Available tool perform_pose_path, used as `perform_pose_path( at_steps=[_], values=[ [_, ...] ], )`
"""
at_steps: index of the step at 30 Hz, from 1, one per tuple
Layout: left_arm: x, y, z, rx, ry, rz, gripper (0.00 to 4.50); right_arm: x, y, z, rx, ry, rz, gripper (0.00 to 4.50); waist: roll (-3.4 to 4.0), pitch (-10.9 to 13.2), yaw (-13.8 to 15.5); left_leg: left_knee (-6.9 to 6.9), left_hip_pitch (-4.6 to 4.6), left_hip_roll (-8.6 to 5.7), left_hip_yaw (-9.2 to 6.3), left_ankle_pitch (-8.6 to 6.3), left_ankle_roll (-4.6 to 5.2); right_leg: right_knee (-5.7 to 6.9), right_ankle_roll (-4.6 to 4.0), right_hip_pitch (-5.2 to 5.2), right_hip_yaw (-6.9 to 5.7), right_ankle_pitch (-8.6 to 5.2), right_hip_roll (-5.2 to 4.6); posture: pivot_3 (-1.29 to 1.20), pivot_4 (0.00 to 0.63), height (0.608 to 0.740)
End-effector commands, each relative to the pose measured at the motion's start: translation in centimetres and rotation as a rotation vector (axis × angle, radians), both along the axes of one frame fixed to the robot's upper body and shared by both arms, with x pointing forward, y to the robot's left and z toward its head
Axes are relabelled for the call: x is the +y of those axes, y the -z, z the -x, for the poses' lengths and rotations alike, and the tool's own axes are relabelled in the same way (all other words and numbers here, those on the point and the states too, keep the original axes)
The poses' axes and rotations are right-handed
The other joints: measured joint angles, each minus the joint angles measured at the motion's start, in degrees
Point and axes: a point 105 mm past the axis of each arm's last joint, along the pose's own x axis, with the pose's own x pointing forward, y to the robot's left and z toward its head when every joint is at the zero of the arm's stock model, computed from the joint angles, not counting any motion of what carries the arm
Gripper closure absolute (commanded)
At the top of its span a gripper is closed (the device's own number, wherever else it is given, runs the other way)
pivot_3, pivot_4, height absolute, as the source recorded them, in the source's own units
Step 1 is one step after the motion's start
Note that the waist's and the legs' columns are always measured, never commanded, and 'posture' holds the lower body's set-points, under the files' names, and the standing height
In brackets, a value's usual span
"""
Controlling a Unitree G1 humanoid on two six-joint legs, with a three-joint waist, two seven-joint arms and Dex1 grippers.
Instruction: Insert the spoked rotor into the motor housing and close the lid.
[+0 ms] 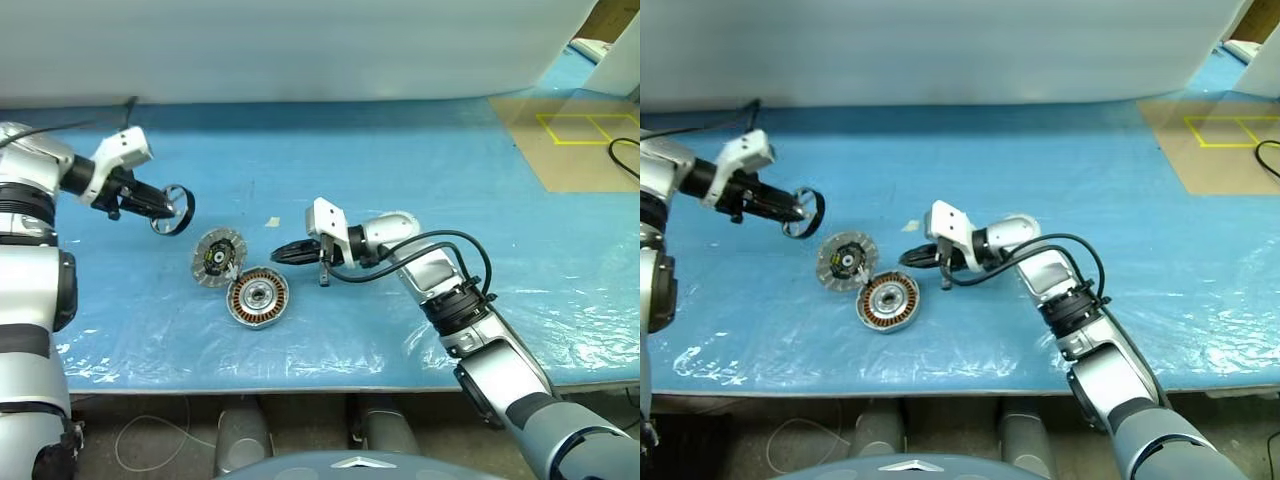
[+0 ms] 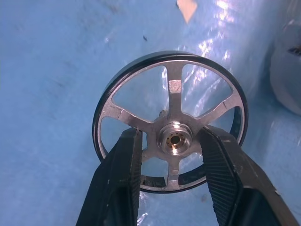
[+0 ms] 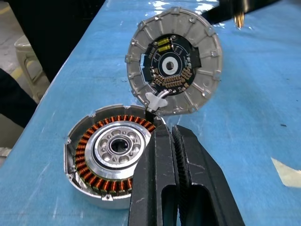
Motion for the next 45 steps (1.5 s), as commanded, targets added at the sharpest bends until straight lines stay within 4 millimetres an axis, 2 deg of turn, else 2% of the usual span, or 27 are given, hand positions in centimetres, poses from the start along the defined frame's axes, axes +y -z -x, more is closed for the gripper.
perform_pose_path(
  at_steps=[1, 4, 8, 12, 16, 19, 27, 31, 36, 45],
  values=[
    [-0.2, -3.4, 1.5, -0.120, 0.050, 0.098, 2.95, -0.6, -1.3, 0.7, -0.031, -0.018, -0.056, 4.50, 0.03, 0.0, -0.1, -0.02, 0.01, 0.00, 0.02, -0.03, -0.05, 0.01, 0.02, -0.05, 0.04, 0.01, 0.03, 0.00, 0.150, 0.740],
    [-1.7, -4.7, 3.9, -0.128, 0.128, 0.189, 2.95, -1.2, -1.2, 0.9, -0.029, -0.022, -0.056, 4.50, 0.09, 0.1, -0.1, -0.06, -0.07, 0.08, 0.04, -0.07, -0.13, 0.01, 0.11, -0.18, 0.00, 0.06, 0.06, 0.00, 0.150, 0.740],
    [-4.2, -5.3, 6.7, -0.088, 0.223, 0.280, 2.95, -1.6, -0.9, 1.0, -0.035, -0.028, -0.050, 4.50, 0.10, 0.1, 0.1, -0.04, -0.22, 0.10, 0.05, -0.07, -0.12, 0.01, 0.04, -0.25, -0.12, 0.02, 0.04, 0.00, 0.150, 0.740],
    [-6.5, -5.3, 8.7, -0.066, 0.278, 0.326, 2.95, -1.5, -0.8, 1.1, -0.041, -0.033, -0.055, 4.50, 0.10, 0.1, -0.1, 0.13, -0.21, 0.09, 0.04, -0.07, -0.12, 0.12, -0.03, -0.21, -0.07, -0.03, 0.00, 0.00, 0.150, 0.740],
    [-8.4, -5.4, 9.8, -0.083, 0.293, 0.365, 2.95, -1.6, -0.8, 1.2, -0.046, -0.029, -0.065, 4.50, 0.10, 0.1, -0.2, 0.18, -0.15, 0.09, 0.04, -0.07, -0.11, 0.25, -0.04, -0.22, -0.03, -0.03, 0.02, 0.00, 0.150, 0.740],
    [-9.4, -4.6, 10.3, -0.089, 0.282, 0.383, 2.95, -1.7, -0.7, 1.2, -0.048, -0.018, -0.072, 4.50, 0.11, 0.1, -0.3, 0.22, -0.14, 0.08, 0.05, -0.06, -0.11, 0.27, -0.04, -0.21, 0.01, -0.03, 0.02, 0.00, 0.150, 0.740],
    [-12.6, -0.5, 12.4, -0.092, 0.228, 0.501, 2.95, -2.4, 0.0, 1.6, -0.024, -0.016, -0.078, 4.50, 0.11, 0.1, -0.3, 0.42, -0.28, 0.06, 0.00, -0.06, -0.11, 0.35, -0.04, -0.20, 0.01, -0.03, 0.02, 0.00, 0.150, 0.740],
    [-13.0, 1.6, 13.2, -0.086, 0.171, 0.501, 2.95, -2.6, -0.2, 1.5, -0.030, -0.021, -0.085, 4.50, 0.13, 0.0, -0.5, 0.50, -0.23, 0.09, 0.00, -0.06, -0.10, 0.55, -0.04, -0.20, 0.06, -0.04, 0.03, 0.00, 0.150, 0.740],
    [-12.2, 4.3, 13.7, -0.106, 0.072, 0.486, 2.95, -2.7, 0.1, 1.6, -0.033, -0.027, -0.085, 4.50, 0.13, 0.0, -1.0, 0.51, -0.18, 0.07, 0.05, -0.06, -0.07, 0.61, -0.04, -0.17, 0.14, -0.05, 0.02, 0.00, 0.150, 0.740],
    [-11.4, 6.3, 13.2, -0.161, -0.026, 0.510, 2.95, -3.2, 0.6, 2.0, -0.028, -0.054, -0.076, 4.50, 0.12, 0.0, -1.5, 0.57, -0.04, 0.07, 0.05, -0.02, 0.02, 0.60, -0.04, -0.17, 0.15, -0.05, 0.02, 0.00, 0.150, 0.740]
  ],
)
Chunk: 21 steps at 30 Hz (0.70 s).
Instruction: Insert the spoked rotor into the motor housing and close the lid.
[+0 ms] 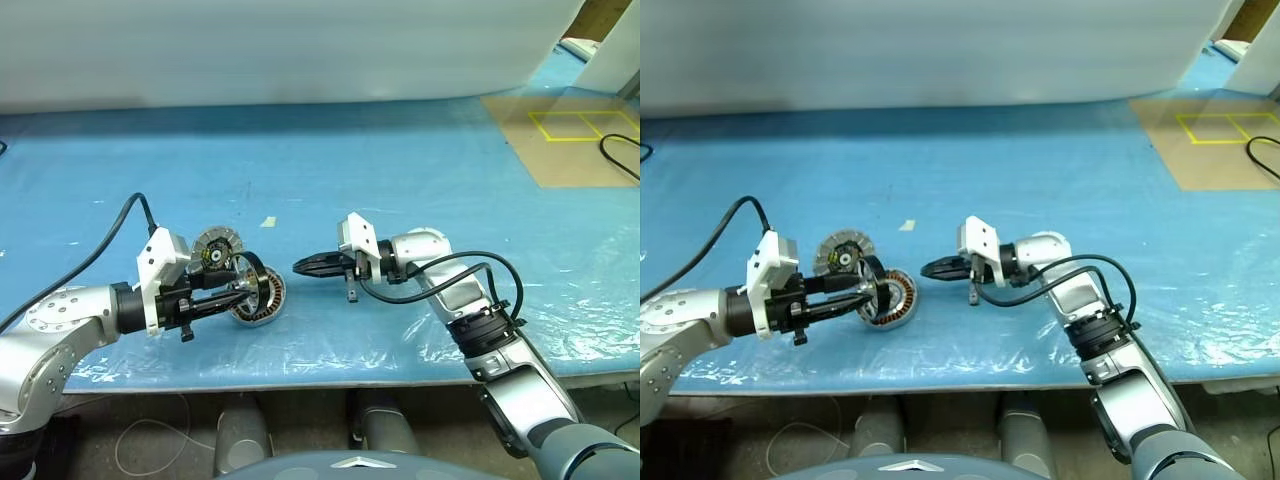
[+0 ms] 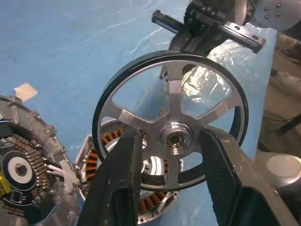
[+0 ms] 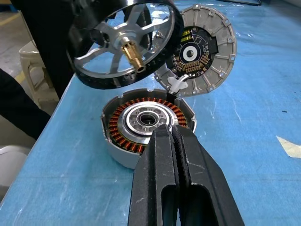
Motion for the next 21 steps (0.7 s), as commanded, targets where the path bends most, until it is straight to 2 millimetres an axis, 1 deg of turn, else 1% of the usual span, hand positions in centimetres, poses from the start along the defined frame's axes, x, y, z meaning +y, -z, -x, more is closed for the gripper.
perform_pose_path(
  at_steps=[1, 9, 16, 21],
  values=[
    [0.3, 0.0, -0.2, -0.047, -0.024, -0.011, 2.95, -0.3, -0.7, 0.2, -0.023, -0.020, -0.029, 4.50, 0.00, 0.0, -0.2, 0.00, 0.01, 0.00, 0.00, 0.00, 0.00, 0.01, 0.00, 0.00, 0.01, 0.00, 0.00, 0.00, 0.150, 0.740],
    [0.7, 1.9, 0.1, 0.019, -0.044, -0.026, 2.95, -0.6, -0.3, 0.5, -0.025, -0.029, -0.010, 4.50, 0.00, 0.0, -0.3, -0.01, 0.05, 0.00, 0.02, 0.00, 0.01, 0.01, 0.00, 0.00, 0.03, 0.00, 0.01, 0.00, 0.150, 0.740],
    [1.2, 2.1, -0.5, 0.018, -0.082, -0.052, 2.95, -0.3, -0.3, 0.6, -0.025, -0.031, -0.013, 4.50, 0.00, 0.0, -0.3, -0.01, 0.09, -0.01, 0.03, 0.00, 0.02, 0.03, 0.00, 0.01, 0.04, 0.00, 0.01, 0.00, 0.150, 0.740],
    [1.1, 2.2, -0.7, 0.016, -0.084, -0.056, 2.95, -0.2, -0.3, 0.5, -0.025, -0.032, -0.013, 4.50, 0.00, 0.0, -0.3, 0.00, 0.11, -0.01, 0.03, 0.01, 0.03, 0.06, 0.00, 0.01, 0.06, 0.00, 0.01, 0.00, 0.150, 0.740]
  ],
)
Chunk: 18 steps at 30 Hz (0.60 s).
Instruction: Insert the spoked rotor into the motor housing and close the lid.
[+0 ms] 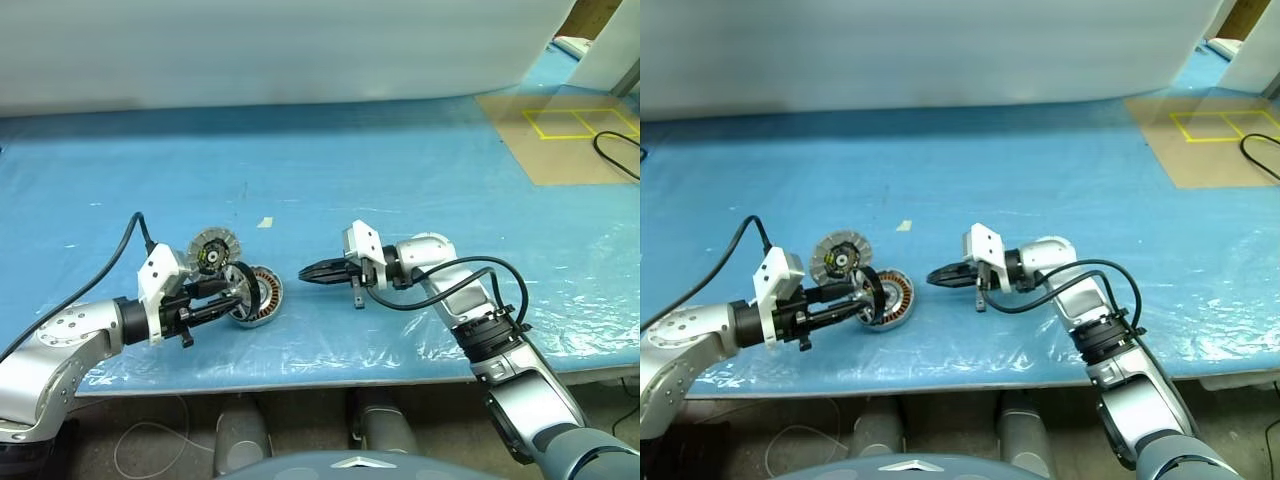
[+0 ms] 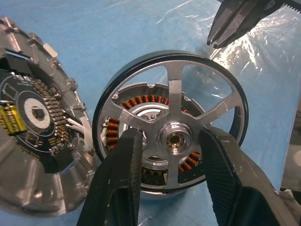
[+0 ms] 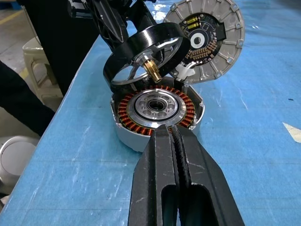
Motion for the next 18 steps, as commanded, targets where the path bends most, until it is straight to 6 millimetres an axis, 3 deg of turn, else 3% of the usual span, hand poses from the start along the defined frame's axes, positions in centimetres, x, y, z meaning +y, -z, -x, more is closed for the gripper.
perform_pose_path(
  at_steps=[1, 18],
  values=[
    [-0.18, -0.55, -0.15, -0.031, 0.007, -0.006, 2.95, 0.30, -0.97, 0.20, -0.036, -0.021, -0.026, 4.50, 0.00, 0.0, 0.0, 0.00, 0.00, 0.00, 0.00, 0.00, 0.00, 0.00, 0.00, 0.00, 0.00, 0.00, 0.00, 0.00, 0.150, 0.740],
    [0.03, 0.08, 0.38, 0.028, 0.011, -0.048, 2.95, 0.29, -0.87, 0.04, -0.042, -0.016, -0.019, 4.50, 0.00, 0.0, -0.1, 0.00, 0.12, -0.01, 0.05, 0.00, 0.01, 0.06, 0.00, 0.03, 0.06, 0.00, 0.01, 0.00, 0.150, 0.740]
  ],
)
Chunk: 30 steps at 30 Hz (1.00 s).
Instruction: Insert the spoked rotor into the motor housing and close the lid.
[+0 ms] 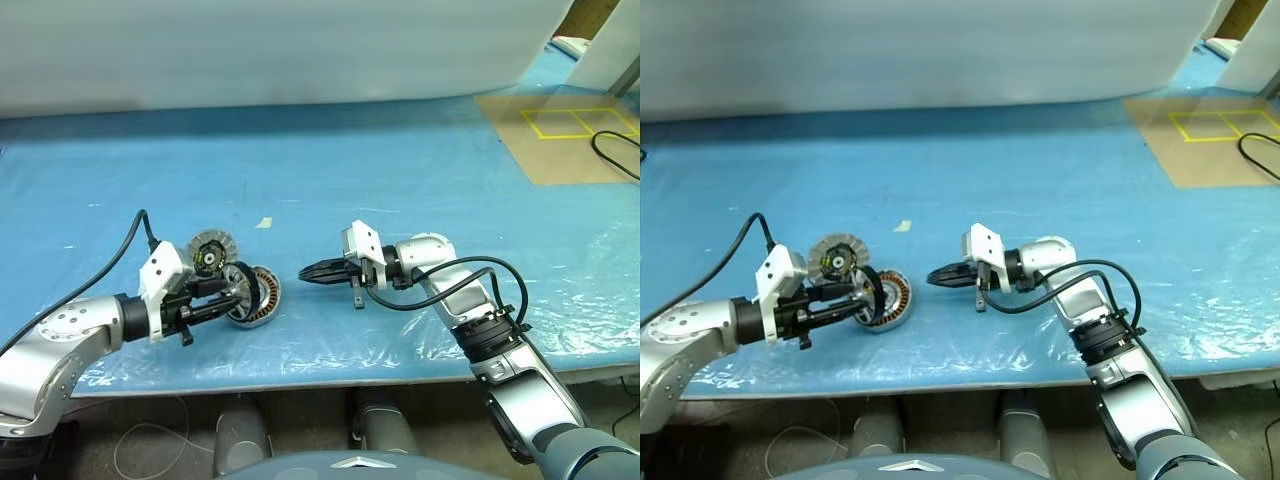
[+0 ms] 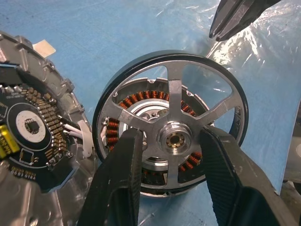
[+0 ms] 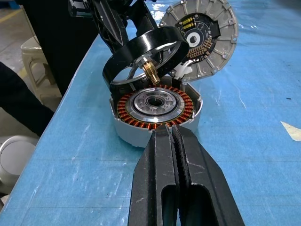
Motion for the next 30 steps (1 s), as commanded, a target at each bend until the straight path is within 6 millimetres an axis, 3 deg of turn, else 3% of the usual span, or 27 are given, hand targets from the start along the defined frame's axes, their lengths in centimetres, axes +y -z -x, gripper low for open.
perform_pose_path(
  at_steps=[1, 11, 19, 30],
  values=[
    [-0.2, 0.0, 0.4, 0.009, 0.007, -0.013, 2.95, 0.3, -0.9, 0.1, -0.040, -0.019, -0.021, 4.50, 0.00, 0.0, 0.0, 0.00, 0.00, 0.00, 0.00, 0.00, 0.00, 0.00, 0.00, 0.00, 0.00, 0.00, 0.00, 0.00, 0.150, 0.740],
    [-0.3, 0.5, 0.3, 0.015, 0.014, -0.033, 2.95, 0.5, -1.0, -0.1, -0.052, -0.019, -0.021, 4.50, 0.01, 0.0, 0.0, 0.00, 0.08, -0.01, 0.01, 0.00, 0.00, 0.01, 0.00, 0.06, 0.01, 0.00, -0.01, 0.00, 0.150, 0.740],
    [-0.4, -0.5, -0.2, 0.017, -0.002, 0.009, 0.37, 0.5, -0.8, -0.2, -0.058, -0.012, -0.020, 4.50, 0.01, 0.0, 0.1, 0.00, 0.07, -0.01, 0.01, 0.00, 0.00, 0.02, 0.00, 0.05, 0.01, 0.00, 0.00, 0.00, 0.150, 0.740],
    [-0.8, -2.2, -0.4, 0.019, 0.010, 0.072, 0.37, 0.5, -0.7, -0.3, -0.058, -0.006, -0.017, 4.50, 0.01, 0.0, 0.1, 0.00, 0.06, -0.03, 0.01, 0.00, 0.00, 0.02, 0.00, 0.06, 0.02, 0.00, -0.01, 0.00, 0.150, 0.740]
  ],
)
